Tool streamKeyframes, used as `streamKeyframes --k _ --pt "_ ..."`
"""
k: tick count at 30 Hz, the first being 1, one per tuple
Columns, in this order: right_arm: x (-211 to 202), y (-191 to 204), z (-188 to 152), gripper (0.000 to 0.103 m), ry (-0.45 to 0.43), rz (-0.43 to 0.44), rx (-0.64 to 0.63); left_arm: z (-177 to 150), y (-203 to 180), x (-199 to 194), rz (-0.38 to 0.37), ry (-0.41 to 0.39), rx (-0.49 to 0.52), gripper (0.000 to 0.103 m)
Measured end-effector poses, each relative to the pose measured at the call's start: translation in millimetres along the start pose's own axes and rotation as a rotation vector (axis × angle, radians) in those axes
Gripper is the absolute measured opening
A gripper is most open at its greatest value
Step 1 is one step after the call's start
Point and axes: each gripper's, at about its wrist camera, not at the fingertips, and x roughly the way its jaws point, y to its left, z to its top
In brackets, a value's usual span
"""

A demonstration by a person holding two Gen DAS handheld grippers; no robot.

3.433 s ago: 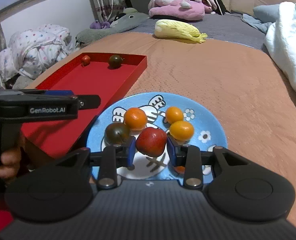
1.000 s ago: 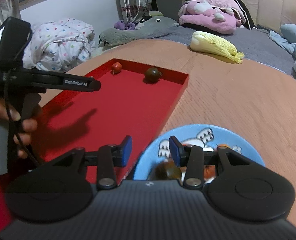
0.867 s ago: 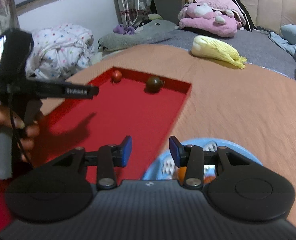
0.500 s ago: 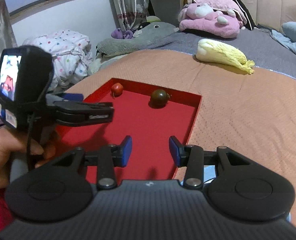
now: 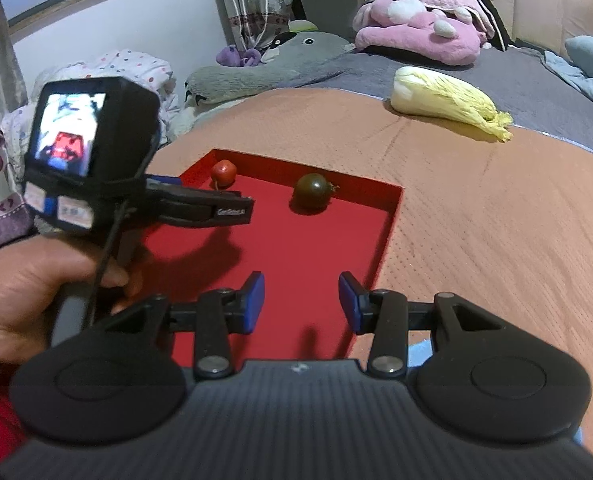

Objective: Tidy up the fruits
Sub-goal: 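Grasp a red tomato with the left gripper while the right gripper grasps a dark tomato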

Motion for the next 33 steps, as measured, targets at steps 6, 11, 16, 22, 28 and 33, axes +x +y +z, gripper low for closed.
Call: streamKeyframes --k 6,11,16,22,28,33 --pt "6.0 6.9 4.1 0.044 0.011 0.008 -0.028 12.2 14.6 17.2 -0.038 0.004 -0.015 0.066" --pt "15.1 8.3 10.9 0.044 0.018 -0.004 -0.033 17.9 21.8 33.1 -0.082 0.024 -0.021 0.062" --pt "28.7 11.1 17.7 0.044 0.027 -0.012 -0.042 20.9 23.7 46.6 -0.124 0.044 -0.02 0.056" --pt "52.7 15.6 25.8 0.044 0.044 -0.021 -0.048 23.5 32.7 59.0 -0.163 0.034 -0.047 0.035" --pt "79.9 14.3 37.9 0.044 0.047 -0.053 -0.02 25.9 46.5 58.8 -0.215 0.036 -0.128 0.035" --pt "103.2 14.0 49.7 0.044 0.048 -0.079 -0.015 25.6 42.5 57.9 -0.213 0.04 -0.111 0.035"
